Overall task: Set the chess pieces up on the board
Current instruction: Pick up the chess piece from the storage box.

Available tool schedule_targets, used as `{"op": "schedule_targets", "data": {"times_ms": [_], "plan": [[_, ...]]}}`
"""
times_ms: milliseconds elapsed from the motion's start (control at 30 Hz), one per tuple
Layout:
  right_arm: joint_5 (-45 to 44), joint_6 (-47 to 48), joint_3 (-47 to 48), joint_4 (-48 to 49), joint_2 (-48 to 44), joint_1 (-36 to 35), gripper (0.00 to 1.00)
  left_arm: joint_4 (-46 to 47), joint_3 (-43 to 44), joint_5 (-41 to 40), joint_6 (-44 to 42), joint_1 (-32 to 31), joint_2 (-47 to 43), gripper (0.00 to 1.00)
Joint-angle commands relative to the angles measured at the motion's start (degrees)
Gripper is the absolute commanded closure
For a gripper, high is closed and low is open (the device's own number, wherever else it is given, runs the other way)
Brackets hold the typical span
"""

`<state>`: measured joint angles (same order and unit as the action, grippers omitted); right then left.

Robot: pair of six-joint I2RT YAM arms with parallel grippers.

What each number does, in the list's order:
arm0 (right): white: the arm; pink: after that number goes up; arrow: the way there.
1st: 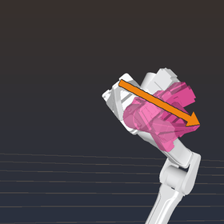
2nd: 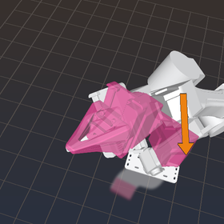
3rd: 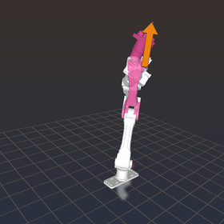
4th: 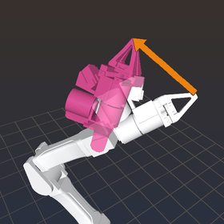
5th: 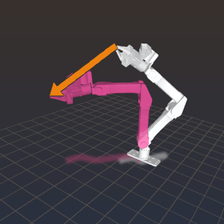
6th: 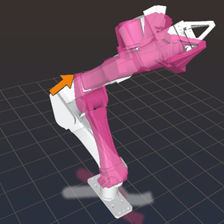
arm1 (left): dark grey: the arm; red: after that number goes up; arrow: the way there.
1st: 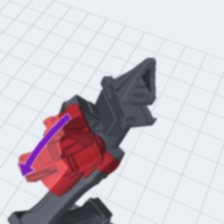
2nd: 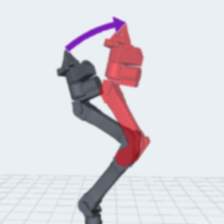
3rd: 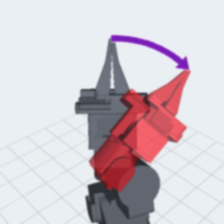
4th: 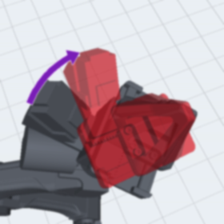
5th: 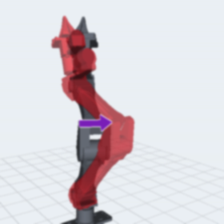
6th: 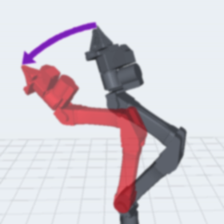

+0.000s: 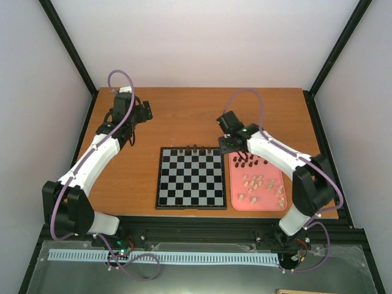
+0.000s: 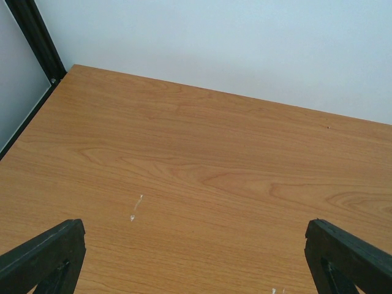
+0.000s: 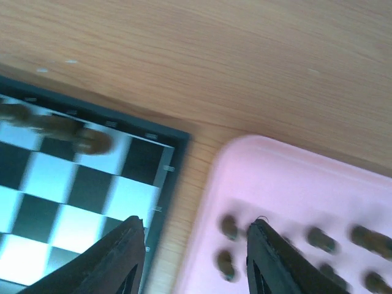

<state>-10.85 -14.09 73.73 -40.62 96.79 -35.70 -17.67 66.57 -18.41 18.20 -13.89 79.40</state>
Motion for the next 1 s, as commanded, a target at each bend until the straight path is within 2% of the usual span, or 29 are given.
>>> {"op": "schedule_targets", "data": {"times_ms": [0,133,233,400,967], "plan": [[-6.25,-2.93,-6.36,0.12,-5.77,5.42,0.53,0.80,0.84,0.28,-0.27,-0.17,-0.06,0.00],[-7.93,-3.67,-11.75,1.00,-7.10,10.88,0.53,0.88,0.77,0.69,-0.23,-0.17,0.06,0.00],[-6.04,-3.22,-15.26,4.50,-7.91,14.66,0.53,0.88,0.80,1.11,-0.13,-0.17,-0.04,0.00],[-6.12,-2.78,-16.49,5.89,-7.68,18.53,0.53,0.89,0.76,1.24,-0.10,-0.17,-0.12,0.00],[-1.73,-1.37,-16.74,9.68,-2.14,23.72,0.58,1.13,1.01,1.59,-0.09,-0.17,0.70,0.00]]}}
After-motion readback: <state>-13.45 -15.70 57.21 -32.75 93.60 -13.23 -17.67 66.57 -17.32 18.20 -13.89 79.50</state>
